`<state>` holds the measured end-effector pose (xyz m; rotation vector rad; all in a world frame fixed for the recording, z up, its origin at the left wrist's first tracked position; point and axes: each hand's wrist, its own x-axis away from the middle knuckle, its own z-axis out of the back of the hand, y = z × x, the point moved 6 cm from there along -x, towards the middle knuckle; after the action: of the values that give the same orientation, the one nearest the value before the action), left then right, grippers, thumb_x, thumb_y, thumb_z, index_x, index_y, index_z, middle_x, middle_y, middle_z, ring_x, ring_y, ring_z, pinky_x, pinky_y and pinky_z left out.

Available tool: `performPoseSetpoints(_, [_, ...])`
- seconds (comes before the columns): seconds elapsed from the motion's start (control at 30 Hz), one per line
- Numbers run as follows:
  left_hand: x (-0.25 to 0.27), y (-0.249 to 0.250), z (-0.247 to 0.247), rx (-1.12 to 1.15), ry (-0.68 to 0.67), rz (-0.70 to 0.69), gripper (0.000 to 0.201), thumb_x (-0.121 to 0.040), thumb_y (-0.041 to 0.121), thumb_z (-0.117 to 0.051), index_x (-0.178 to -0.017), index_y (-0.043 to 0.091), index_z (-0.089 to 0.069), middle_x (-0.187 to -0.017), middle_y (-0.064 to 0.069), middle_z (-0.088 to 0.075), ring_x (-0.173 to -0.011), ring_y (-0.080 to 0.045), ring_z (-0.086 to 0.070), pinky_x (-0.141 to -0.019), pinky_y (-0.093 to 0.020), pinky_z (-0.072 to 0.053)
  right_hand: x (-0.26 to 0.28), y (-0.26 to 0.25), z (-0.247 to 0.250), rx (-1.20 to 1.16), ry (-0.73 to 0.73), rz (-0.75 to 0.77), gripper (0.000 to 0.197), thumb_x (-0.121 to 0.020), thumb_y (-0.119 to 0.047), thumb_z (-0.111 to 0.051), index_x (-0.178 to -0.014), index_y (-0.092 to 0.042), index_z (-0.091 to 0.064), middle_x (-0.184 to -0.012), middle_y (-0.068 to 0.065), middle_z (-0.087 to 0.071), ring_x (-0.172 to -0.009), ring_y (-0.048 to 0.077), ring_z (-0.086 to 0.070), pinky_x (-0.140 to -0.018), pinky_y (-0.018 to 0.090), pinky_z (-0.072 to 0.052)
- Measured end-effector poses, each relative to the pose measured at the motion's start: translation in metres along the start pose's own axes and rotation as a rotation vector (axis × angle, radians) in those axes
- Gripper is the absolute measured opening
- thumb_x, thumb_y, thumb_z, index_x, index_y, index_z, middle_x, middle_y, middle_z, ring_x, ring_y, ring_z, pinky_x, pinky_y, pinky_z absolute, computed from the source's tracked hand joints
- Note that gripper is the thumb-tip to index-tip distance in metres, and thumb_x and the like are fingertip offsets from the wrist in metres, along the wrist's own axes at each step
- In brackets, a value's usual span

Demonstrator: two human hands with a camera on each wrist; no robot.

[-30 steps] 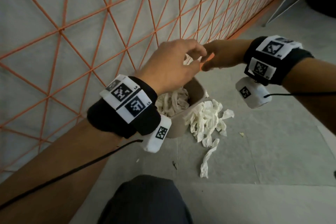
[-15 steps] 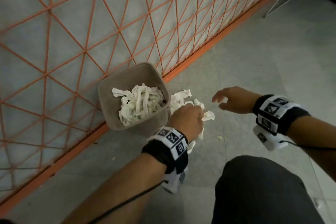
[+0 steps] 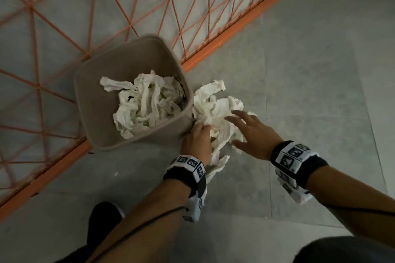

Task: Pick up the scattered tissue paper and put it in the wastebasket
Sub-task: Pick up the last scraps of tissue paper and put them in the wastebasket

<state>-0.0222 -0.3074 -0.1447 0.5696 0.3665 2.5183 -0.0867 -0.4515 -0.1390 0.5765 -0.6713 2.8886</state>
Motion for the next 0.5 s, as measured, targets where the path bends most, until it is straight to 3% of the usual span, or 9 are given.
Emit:
performPoseSetpoints(0.07, [0.004, -0.008, -0.001, 0.089, 0.074, -0.025, 0.022, -0.086, 0.017, -0.059, -0.106, 0.018, -0.067, -0.116, -0.007, -0.063, -0.099, -0.03, -0.063, -0.081, -0.04, -0.051, -0.013, -0.006, -0.015, 0.052, -0.031, 0.03, 0.081, -0.087, -0.042, -0.061, -0.148, -0.042, -0.008, -0.161, -0.006, -0.007, -0.141, 0.029, -0.026, -0.089, 0.049, -0.053])
performPoseSetpoints(0.13, [0.016, -0.013, 0.005, 0.199, 0.15, -0.034, 0.011, -0.085, 0.024, -0.063, -0.091, 0.016, -0.066, -0.099, -0.005, -0.065, -0.087, -0.025, -0.062, -0.073, -0.037, -0.05, -0.025, -0.011, -0.026, 0.1, -0.063, 0.038, 0.082, -0.087, -0.043, -0.061, -0.149, -0.042, -0.006, -0.161, -0.004, -0.01, -0.14, 0.03, -0.027, -0.09, 0.048, -0.051])
performPoseSetpoints(0.2, [0.034, -0.013, 0.019, 0.293, 0.25, -0.062, 0.013, -0.081, 0.022, -0.067, -0.077, 0.014, -0.057, -0.085, 0.001, -0.057, -0.073, -0.017, -0.053, -0.065, -0.03, -0.043, -0.033, -0.014, -0.032, 0.101, -0.074, 0.018, 0.071, -0.087, -0.039, -0.061, -0.147, -0.036, -0.023, -0.154, 0.001, -0.028, -0.134, 0.031, -0.033, -0.091, 0.047, -0.05])
performPoseSetpoints(0.27, [0.052, -0.014, 0.032, 0.343, 0.33, -0.1, 0.022, -0.077, 0.013, -0.066, -0.068, 0.014, -0.046, -0.08, 0.005, -0.048, -0.065, -0.01, -0.043, -0.06, -0.02, -0.034, -0.038, -0.013, -0.032, 0.068, -0.029, -0.022, 0.053, -0.084, -0.029, -0.063, -0.134, -0.023, -0.047, -0.134, 0.008, -0.046, -0.123, 0.033, -0.042, -0.087, 0.046, -0.05])
performPoseSetpoints(0.33, [0.061, -0.013, 0.037, 0.386, 0.339, -0.143, 0.023, -0.074, 0.007, -0.062, -0.068, 0.015, -0.041, -0.088, 0.003, -0.052, -0.066, -0.01, -0.047, -0.06, -0.021, -0.039, -0.04, -0.011, -0.031, -0.017, 0.049, -0.056, 0.033, -0.08, -0.022, -0.064, -0.111, -0.013, -0.058, -0.11, 0.01, -0.054, -0.107, 0.034, -0.049, -0.076, 0.042, -0.05])
performPoseSetpoints(0.4, [0.057, -0.009, 0.036, 0.349, 0.307, -0.152, 0.019, -0.071, 0.0, -0.058, -0.079, 0.013, -0.047, -0.112, 0.002, -0.056, -0.075, -0.014, -0.056, -0.063, -0.033, -0.049, -0.038, -0.008, -0.027, -0.202, 0.141, -0.104, 0.011, -0.075, -0.012, -0.061, -0.081, -0.013, -0.051, -0.082, 0.004, -0.051, -0.084, 0.031, -0.05, -0.062, 0.032, -0.04])
performPoseSetpoints(0.43, [0.051, -0.008, 0.032, 0.3, 0.27, -0.127, 0.025, -0.07, -0.002, -0.058, -0.089, 0.013, -0.05, -0.129, 0.002, -0.052, -0.084, -0.018, -0.06, -0.064, -0.036, -0.051, -0.036, -0.006, -0.025, -0.307, 0.184, -0.131, 0.015, -0.072, -0.006, -0.058, -0.072, -0.015, -0.045, -0.073, 0.001, -0.048, -0.075, 0.028, -0.048, -0.057, 0.029, -0.035])
performPoseSetpoints(0.5, [0.033, -0.008, 0.017, 0.208, 0.145, -0.067, 0.05, -0.074, -0.002, -0.057, -0.118, 0.021, -0.048, -0.157, 0.001, -0.025, -0.111, -0.023, -0.059, -0.073, -0.039, -0.054, -0.031, -0.004, -0.019, -0.469, 0.279, -0.162, 0.024, -0.066, 0.005, -0.052, -0.068, -0.017, -0.042, -0.07, 0.001, -0.05, -0.068, 0.027, -0.047, -0.057, 0.03, -0.035])
